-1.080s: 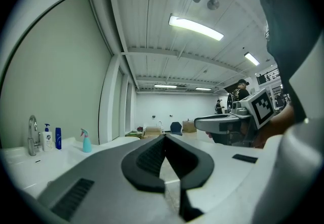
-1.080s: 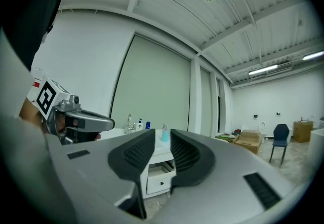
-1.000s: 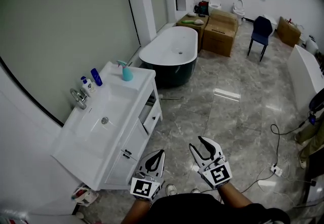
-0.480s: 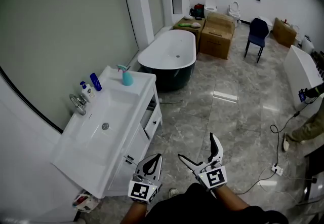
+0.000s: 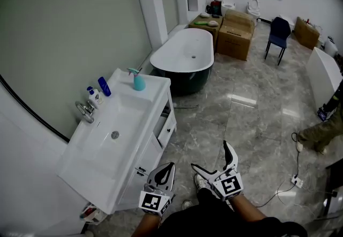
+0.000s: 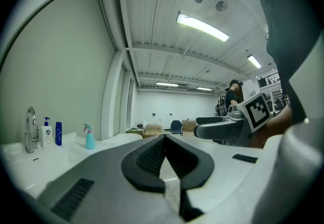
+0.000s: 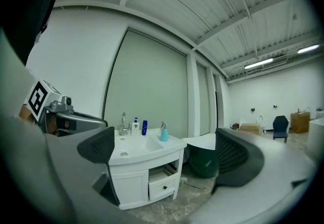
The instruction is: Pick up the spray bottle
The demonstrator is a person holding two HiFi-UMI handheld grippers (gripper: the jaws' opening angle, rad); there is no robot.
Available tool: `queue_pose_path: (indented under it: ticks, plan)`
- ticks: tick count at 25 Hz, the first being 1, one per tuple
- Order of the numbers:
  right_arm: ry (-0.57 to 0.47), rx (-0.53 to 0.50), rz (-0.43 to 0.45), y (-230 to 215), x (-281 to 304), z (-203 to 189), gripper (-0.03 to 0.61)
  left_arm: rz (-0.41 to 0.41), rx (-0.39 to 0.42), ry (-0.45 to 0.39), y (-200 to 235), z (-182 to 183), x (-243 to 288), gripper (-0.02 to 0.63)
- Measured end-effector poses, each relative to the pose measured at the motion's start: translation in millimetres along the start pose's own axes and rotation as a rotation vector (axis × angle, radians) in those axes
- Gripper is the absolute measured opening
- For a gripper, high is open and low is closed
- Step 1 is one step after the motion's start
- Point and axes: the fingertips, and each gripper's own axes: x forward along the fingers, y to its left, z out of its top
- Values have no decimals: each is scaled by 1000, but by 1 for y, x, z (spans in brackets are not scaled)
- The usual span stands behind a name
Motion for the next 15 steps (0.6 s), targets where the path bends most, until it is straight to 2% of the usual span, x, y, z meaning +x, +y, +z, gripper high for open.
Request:
queue_pose_path:
  ticks: [15]
  plan:
    - [16, -44, 70, -91, 100, -15, 592, 33, 9, 0, 53, 7, 127, -3]
